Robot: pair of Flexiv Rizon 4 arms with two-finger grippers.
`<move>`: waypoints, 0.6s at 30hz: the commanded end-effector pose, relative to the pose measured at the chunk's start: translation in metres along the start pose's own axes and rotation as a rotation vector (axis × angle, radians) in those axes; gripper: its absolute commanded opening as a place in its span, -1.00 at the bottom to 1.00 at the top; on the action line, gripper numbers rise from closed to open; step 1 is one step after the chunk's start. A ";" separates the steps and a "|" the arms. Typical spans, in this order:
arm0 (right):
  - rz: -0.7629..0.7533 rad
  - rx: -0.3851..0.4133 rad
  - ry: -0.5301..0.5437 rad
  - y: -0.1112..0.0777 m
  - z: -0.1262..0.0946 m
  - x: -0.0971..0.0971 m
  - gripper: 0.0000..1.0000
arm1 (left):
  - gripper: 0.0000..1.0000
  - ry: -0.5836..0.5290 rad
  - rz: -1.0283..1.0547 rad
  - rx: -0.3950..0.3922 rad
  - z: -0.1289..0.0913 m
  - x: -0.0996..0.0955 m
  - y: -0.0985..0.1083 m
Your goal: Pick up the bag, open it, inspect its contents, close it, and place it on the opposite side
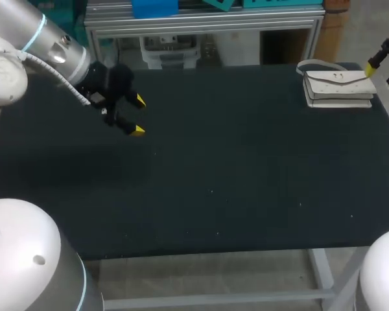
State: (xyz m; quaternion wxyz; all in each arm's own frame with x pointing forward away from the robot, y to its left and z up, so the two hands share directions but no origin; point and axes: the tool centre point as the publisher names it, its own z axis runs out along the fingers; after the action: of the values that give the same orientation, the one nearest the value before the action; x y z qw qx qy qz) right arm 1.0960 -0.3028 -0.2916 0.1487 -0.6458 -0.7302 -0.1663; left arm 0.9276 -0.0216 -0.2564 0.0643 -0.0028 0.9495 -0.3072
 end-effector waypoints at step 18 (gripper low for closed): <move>0.110 -0.074 0.083 0.022 0.030 -0.051 1.00 | 1.00 0.023 -0.004 -0.012 0.010 -0.008 -0.002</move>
State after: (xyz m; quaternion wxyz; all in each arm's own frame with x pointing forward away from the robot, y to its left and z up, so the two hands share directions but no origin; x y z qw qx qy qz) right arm 1.1178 -0.3288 -0.3300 0.1513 -0.6855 -0.6826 -0.2030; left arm 0.9360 -0.0281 -0.2613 0.0522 -0.0022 0.9524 -0.3004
